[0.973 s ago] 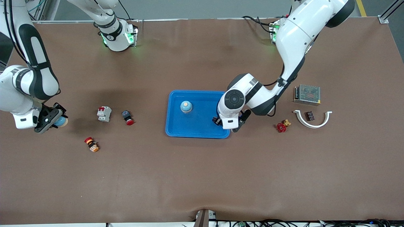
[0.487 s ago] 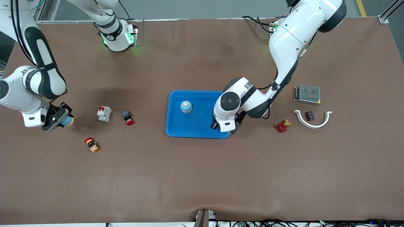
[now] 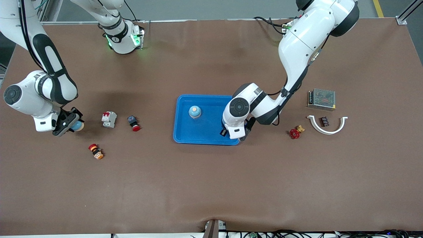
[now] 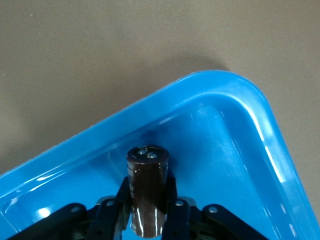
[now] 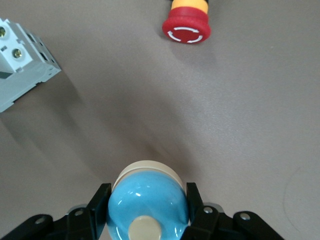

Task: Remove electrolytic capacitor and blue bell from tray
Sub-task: 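Grasp the second capacitor with the left gripper while the right gripper holds the bell, then carry the capacitor with the left gripper while the right gripper sets the bell down, then place the capacitor by the arc while the right gripper reaches the second bell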

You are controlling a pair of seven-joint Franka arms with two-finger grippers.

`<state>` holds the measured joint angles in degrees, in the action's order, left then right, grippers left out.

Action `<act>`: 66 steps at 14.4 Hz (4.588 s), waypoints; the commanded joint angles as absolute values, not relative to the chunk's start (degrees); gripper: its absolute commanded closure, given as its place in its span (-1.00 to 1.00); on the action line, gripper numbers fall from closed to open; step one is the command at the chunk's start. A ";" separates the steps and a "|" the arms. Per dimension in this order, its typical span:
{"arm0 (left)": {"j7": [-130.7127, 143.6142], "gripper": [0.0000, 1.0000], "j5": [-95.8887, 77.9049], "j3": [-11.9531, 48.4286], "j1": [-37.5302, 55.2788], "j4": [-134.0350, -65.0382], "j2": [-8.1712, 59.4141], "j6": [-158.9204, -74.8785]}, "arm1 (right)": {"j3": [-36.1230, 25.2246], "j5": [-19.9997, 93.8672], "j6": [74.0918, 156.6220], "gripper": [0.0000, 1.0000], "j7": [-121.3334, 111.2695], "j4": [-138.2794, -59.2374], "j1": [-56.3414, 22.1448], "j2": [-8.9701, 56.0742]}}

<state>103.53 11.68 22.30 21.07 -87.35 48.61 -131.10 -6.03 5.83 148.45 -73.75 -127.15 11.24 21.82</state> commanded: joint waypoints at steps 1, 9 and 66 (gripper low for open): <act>103.89 1.00 12.04 21.53 21.89 -86.05 48.43 -131.22 | -5.45 7.91 149.24 0.18 -74.80 -127.88 11.69 22.06; 94.06 1.00 11.25 22.24 15.92 -85.78 39.91 -119.29 | -4.22 8.78 150.64 0.16 -74.79 -127.79 11.87 23.99; 41.07 -1.00 25.31 22.41 -17.93 -96.78 31.74 -119.37 | -3.60 5.19 142.71 -1.00 49.21 -113.03 -43.50 24.77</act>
